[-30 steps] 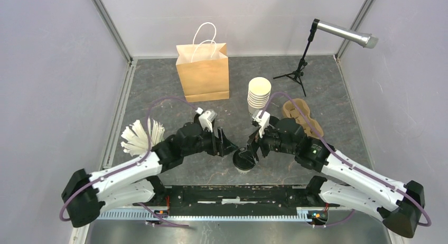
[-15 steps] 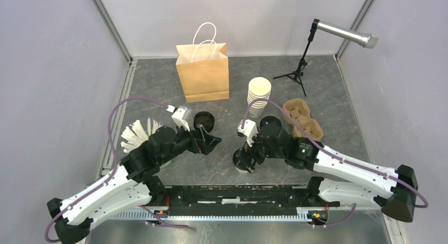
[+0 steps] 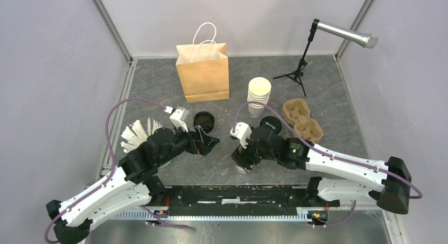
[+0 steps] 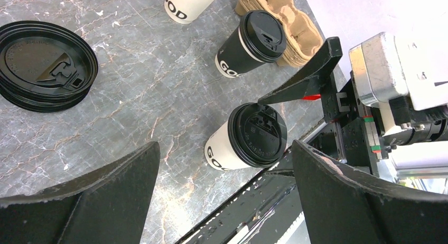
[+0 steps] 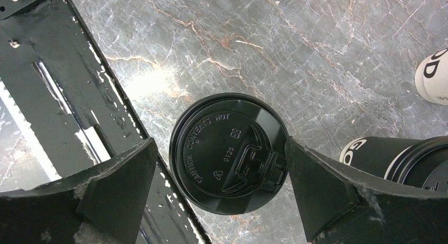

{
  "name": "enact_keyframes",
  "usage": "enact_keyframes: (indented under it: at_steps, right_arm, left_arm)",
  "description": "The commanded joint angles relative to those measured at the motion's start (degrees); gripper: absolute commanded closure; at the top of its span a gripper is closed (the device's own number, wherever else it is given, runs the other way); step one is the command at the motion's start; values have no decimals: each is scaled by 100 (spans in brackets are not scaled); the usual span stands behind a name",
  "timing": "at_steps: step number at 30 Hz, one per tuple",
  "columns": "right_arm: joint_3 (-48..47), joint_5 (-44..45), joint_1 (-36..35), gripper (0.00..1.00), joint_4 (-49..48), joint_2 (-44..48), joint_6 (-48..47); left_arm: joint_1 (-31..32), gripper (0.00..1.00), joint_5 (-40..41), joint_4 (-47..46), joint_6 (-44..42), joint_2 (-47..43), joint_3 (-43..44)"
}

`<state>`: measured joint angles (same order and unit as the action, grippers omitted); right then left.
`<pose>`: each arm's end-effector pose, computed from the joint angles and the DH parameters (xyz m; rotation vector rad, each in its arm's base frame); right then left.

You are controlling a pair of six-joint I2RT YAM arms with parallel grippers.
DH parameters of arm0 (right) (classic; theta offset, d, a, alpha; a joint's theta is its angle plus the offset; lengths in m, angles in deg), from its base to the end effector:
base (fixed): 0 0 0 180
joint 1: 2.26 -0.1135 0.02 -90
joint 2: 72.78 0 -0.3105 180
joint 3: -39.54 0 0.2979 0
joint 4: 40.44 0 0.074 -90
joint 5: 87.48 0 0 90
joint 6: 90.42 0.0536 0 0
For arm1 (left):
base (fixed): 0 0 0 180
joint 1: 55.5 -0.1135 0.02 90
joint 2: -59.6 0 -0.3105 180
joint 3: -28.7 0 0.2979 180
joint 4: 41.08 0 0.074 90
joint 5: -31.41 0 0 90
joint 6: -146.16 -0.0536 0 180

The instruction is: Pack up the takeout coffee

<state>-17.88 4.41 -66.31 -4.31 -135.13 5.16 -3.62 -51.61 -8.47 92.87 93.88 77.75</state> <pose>0.1193 0.2410 0.2791 -1.1366 2.0671 0.5810 0.1117 -0.1317 0.3254 0.1750 1.9843 -0.9258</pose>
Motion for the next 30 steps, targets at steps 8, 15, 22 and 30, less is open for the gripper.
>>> enact_keyframes:
  at_steps: [8, 15, 22, 30]
  right_arm:
    - [-384, 131, -112, 2, 96, 206, -44]
    - [-193, 169, -110, 2, 6, 61, -153]
    - [-158, 252, -108, 2, -57, -208, -311]
    - [44, 342, -110, 4, -200, -325, -339]
  left_arm:
    - [19, 0, 91, -78, -208, 18, -33]
    - [18, 0, 84, -52, -216, 45, -42]
    - [24, 0, 85, -66, -182, -23, -117]
    - [24, 0, 110, -18, -183, -102, -115]
